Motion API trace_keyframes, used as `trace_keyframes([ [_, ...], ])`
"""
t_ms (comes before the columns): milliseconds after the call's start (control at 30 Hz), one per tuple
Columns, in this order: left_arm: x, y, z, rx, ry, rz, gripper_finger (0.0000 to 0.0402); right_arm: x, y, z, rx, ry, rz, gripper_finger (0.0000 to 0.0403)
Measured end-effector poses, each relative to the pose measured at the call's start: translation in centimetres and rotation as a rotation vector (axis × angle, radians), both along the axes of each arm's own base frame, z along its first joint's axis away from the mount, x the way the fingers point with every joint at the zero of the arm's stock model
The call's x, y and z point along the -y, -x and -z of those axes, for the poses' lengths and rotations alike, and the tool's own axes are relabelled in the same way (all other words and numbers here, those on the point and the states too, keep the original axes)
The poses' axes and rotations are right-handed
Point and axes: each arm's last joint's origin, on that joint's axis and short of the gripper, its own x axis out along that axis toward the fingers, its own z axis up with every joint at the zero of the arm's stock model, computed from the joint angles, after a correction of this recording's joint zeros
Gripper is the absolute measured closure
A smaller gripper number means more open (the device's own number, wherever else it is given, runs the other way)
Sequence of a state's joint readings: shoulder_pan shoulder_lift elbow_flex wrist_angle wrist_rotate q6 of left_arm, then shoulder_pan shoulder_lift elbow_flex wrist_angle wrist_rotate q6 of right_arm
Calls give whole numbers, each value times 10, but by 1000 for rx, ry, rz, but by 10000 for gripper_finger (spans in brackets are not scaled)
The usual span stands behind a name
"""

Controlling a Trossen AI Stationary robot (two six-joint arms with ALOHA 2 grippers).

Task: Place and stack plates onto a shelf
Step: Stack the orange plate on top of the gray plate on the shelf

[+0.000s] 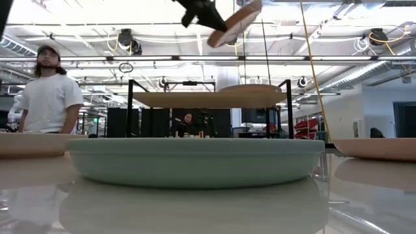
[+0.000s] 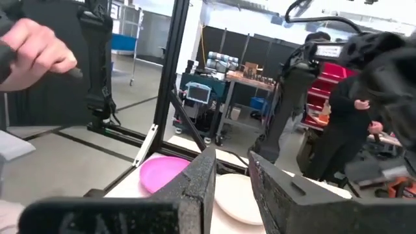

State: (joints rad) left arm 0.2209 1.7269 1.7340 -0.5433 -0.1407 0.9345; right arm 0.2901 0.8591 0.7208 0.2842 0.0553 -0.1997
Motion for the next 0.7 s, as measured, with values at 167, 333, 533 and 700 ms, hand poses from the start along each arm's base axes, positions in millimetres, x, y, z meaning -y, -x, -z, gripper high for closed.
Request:
trace_keyframes([
  [167, -17, -34, 24, -36, 48, 47, 392, 1, 0, 3, -27, 9, 27, 324],
  [333, -33, -49, 59, -131, 93, 24, 392, 0, 4, 5, -66, 10, 18, 324],
  [533, -43, -53, 88, -242, 145, -7, 392, -1, 8, 2, -49, 15, 9, 324],
  [700, -44, -50, 89, -270, 165, -12, 388, 0, 9, 1, -43, 18, 27, 324],
])
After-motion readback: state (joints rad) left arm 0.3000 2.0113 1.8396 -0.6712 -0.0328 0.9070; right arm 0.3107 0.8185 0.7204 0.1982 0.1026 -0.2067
